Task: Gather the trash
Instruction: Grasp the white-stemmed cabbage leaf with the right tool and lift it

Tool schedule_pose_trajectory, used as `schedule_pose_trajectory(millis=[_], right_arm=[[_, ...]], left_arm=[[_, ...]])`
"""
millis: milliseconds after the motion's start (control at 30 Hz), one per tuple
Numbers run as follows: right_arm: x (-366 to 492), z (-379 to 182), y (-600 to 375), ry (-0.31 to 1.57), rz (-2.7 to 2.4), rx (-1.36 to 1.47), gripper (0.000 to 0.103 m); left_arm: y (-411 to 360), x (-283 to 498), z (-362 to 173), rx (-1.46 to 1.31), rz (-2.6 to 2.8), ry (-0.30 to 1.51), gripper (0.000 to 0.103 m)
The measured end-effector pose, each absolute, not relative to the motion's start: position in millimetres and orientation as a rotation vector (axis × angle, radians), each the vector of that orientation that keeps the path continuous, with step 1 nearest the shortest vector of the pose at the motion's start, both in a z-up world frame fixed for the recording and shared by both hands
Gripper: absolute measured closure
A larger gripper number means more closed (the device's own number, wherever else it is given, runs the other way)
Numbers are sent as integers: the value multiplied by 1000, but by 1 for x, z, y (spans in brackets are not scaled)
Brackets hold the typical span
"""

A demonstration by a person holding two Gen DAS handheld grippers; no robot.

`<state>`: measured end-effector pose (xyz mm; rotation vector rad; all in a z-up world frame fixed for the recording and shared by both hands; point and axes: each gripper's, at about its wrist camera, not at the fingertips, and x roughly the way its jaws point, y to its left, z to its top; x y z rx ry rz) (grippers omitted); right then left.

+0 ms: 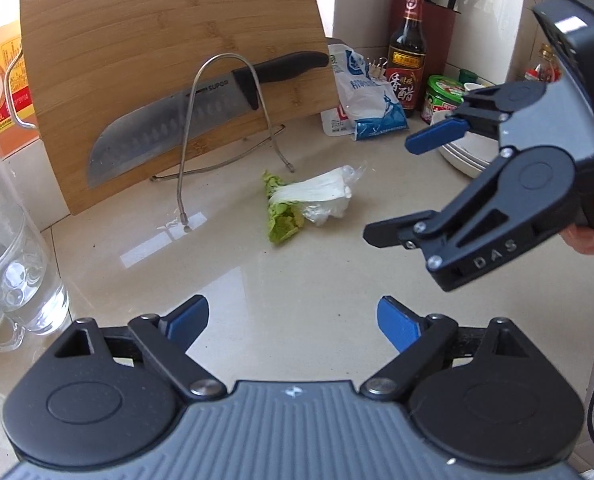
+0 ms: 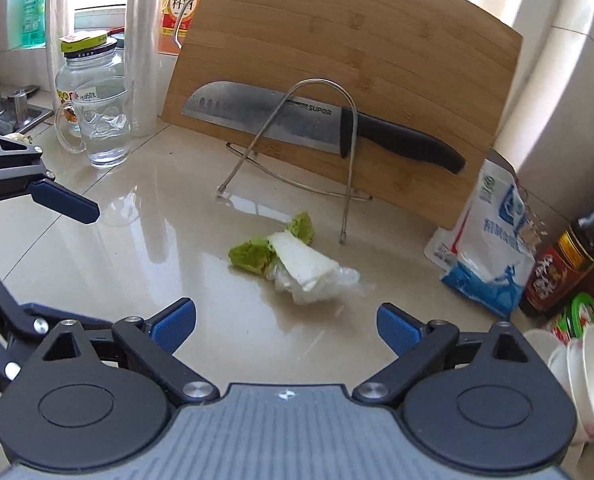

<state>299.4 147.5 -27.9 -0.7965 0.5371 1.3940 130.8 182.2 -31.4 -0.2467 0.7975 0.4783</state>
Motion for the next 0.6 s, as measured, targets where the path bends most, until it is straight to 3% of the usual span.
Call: schedule_pose_trajectory(millis=[333,467,600], right_arm=[[321,-57,228,568,1497,-915,31],[327,-67,244,594,1532,-930,35],[329,-75,250,619,1562,-945,48]], left_arm=[[198,134,-43,-298,460,809,11],[199,137,-47,-318,444,815,11],[200,139,-50,-325,439,821,11]])
